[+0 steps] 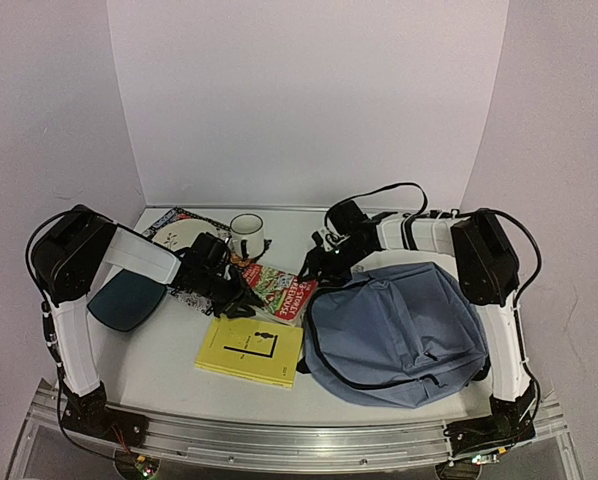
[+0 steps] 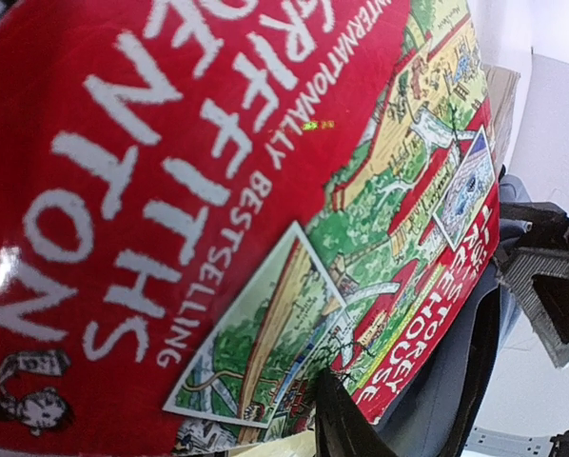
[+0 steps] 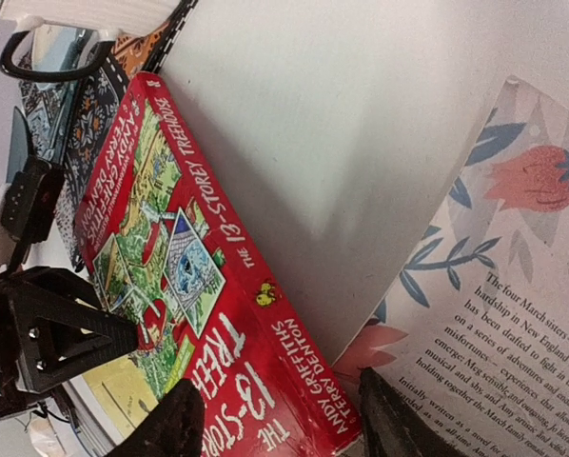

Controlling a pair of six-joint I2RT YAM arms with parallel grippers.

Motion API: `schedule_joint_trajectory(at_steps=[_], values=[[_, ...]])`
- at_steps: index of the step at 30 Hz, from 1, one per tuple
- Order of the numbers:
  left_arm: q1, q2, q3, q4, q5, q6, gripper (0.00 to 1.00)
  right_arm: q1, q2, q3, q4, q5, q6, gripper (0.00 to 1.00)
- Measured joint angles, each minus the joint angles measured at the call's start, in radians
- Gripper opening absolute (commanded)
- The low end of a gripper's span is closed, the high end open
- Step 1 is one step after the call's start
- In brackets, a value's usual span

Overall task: Pack the student bag
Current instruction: Grab the book from the center of the board.

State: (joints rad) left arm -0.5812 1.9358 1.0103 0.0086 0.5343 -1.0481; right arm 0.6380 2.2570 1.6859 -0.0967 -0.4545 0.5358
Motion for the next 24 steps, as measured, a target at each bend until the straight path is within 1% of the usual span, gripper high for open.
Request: schedule_joint_trajectory(at_steps=[3,5,7,8,11,12,13,17,20,21,24], values=[[0.0,0.001,-0.007,0.013,0.009,-0.02,0.28,-0.014,-0.011,-0.042,0.062,-0.034,0.04,0.42],[0.0,0.001,-0.011,0.02,0.012,-0.029,0.28,-0.022,-0.015,-0.061,0.091,-0.052,0.066,0.33],[0.0,0.001,-0.011,0.02,0.013,-0.033,0.29,-0.025,-0.02,-0.071,0.106,-0.059,0.076,0.27],[0.0,0.001,-0.011,0.02,0.013,-0.034,0.28,-0.026,-0.022,-0.076,0.113,-0.064,0.088,0.21],[0.0,0.001,-0.011,0.02,0.013,-0.035,0.28,-0.027,-0.042,-0.095,0.151,-0.112,0.114,0.09],[0.0,0.001,-0.011,0.02,0.014,-0.035,0.28,-0.027,-0.049,-0.098,0.158,-0.124,0.115,0.03],[-0.001,0.001,-0.011,0.021,0.014,-0.035,0.28,-0.026,-0.061,-0.103,0.177,-0.15,0.122,0.0],[-0.016,0.001,-0.011,0.031,0.014,-0.035,0.34,-0.011,-0.111,-0.124,0.218,-0.186,0.152,0.0],[-0.025,-0.003,-0.014,0.042,0.014,-0.029,0.42,-0.008,-0.143,-0.155,0.235,-0.191,0.161,0.0],[-0.026,-0.007,-0.017,0.048,0.014,-0.026,0.46,-0.008,-0.15,-0.16,0.237,-0.192,0.161,0.0],[-0.029,-0.055,-0.038,0.055,0.013,-0.005,0.53,-0.006,-0.185,-0.173,0.238,-0.198,0.167,0.0]])
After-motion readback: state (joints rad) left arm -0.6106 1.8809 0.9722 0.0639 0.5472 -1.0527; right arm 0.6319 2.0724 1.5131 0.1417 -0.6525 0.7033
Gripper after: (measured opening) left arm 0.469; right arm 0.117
